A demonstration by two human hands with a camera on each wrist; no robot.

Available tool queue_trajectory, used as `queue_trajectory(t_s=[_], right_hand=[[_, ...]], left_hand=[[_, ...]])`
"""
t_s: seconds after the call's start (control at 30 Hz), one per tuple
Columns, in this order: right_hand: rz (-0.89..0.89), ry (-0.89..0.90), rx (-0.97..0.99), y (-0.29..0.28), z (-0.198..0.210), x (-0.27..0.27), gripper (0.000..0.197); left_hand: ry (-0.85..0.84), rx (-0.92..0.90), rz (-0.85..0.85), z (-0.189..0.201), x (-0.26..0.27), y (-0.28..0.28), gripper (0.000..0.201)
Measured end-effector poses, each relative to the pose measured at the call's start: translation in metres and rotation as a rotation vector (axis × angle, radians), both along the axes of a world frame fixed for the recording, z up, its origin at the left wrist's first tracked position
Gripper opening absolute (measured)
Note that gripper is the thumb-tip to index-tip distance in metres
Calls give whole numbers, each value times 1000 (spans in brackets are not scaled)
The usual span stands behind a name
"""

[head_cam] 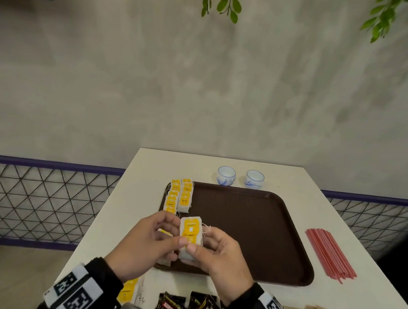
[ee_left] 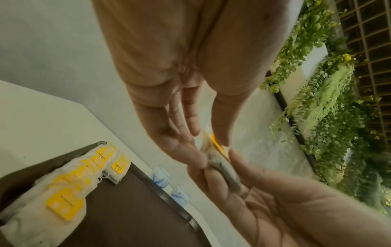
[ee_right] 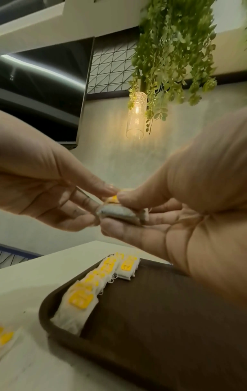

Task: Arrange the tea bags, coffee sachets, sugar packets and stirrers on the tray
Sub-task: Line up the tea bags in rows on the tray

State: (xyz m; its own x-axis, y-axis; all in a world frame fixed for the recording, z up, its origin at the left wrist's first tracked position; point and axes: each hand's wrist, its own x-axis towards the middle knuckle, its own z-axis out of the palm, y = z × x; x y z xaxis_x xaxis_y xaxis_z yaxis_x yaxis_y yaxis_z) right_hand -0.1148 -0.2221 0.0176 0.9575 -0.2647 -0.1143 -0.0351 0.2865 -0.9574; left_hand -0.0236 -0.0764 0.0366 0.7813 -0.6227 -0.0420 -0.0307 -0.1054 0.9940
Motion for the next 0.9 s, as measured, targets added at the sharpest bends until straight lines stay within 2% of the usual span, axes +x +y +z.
queue_trajectory(t_s=[0.07,0.2,0.47,0.73,0.9], right_hand=[[1,-1,76,-4,4,5,19],[39,18,209,-9,9,15,30],[-8,69,112,-18,5,29,20],[-46,95,122,-27,6,44,18],[-121,179,80,-44,-9,62,16]], left_hand=[[4,8,47,-1,2,-6,27],[8,-11,95,-5,9,-15,29],[-5,-54,159,-15,20,-19,29],[29,-118,176,-20,30,-16,50],[14,-117,196,-20,37,-8,40]])
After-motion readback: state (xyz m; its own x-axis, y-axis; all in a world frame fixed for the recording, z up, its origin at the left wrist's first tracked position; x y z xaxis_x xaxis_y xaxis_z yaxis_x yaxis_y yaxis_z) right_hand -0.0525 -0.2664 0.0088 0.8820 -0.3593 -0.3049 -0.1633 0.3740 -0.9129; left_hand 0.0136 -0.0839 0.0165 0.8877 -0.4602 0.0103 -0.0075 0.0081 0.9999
